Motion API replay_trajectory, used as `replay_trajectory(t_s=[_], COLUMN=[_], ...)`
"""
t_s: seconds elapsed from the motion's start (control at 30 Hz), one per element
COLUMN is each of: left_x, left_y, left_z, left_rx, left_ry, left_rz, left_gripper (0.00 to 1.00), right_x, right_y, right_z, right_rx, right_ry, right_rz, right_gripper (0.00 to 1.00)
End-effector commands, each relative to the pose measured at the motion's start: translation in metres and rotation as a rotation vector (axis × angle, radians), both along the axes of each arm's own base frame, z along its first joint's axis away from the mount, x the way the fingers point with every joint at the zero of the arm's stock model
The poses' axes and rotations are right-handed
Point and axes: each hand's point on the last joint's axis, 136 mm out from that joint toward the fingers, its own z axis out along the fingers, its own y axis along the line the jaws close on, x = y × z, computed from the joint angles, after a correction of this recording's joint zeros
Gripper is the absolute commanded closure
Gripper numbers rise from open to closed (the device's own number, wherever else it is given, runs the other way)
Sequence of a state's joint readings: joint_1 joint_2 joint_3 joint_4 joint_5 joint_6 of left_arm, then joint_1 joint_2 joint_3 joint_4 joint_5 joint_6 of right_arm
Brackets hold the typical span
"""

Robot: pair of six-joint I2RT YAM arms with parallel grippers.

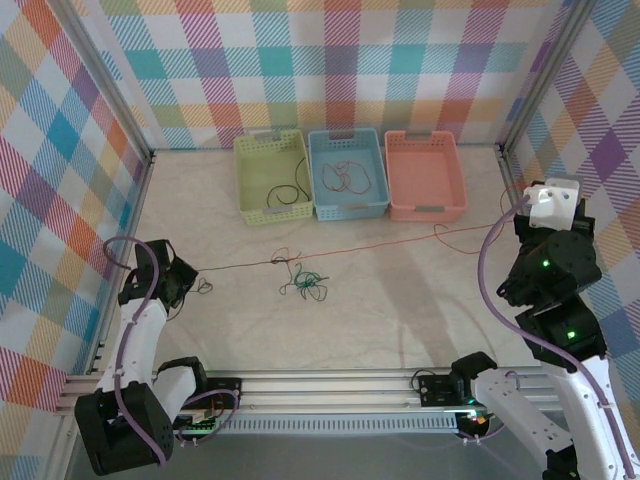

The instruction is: Untangle the cables

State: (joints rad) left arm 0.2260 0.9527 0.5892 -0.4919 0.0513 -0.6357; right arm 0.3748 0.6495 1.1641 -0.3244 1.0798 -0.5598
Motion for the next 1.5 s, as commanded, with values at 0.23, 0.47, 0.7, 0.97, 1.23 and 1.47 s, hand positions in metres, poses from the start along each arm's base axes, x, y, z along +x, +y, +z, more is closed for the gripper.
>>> replay_trajectory(t_s=[0.23, 0.47, 0.7, 0.97, 1.23, 1.47], left_x=[0.011, 0.013, 0.008, -0.001, -0.006, -0.007], left_y=[-0.02, -0.051, -0.079, -0.098, -0.107, -0.121], left_z=[0.036, 0.089, 0.131, 0.167, 0.188, 0.216], left_rx=[-0.073, -0.106, -0.137, -0.172, -0.177, -0.203], left_ry=[-0.188, -0.361, -0.452, -0.525, -0.563, -0.628], left_rz=[-0.078, -0.211, -0.339, -0.442, -0.503, -0.589], left_gripper=[1.0, 1.0, 1.0, 1.0, 1.0, 1.0], right_x=[0.023, 0.035, 0.04, 0.031, 0.036, 0.039], right_y=[0.04, 0.08, 0.097, 0.162, 0.246, 0.32], right_z=[-0.084, -0.159, -0.181, -0.165, -0.203, -0.241], right_rx=[0.278, 0.475, 0.53, 0.597, 0.763, 0.665], right_ry=[0.159, 0.286, 0.336, 0.311, 0.569, 0.761], right_rz=[0.224, 0.378, 0.443, 0.853, 1.219, 1.496], right_gripper=[0.98, 0.82, 0.37, 0.34, 0.45, 0.47])
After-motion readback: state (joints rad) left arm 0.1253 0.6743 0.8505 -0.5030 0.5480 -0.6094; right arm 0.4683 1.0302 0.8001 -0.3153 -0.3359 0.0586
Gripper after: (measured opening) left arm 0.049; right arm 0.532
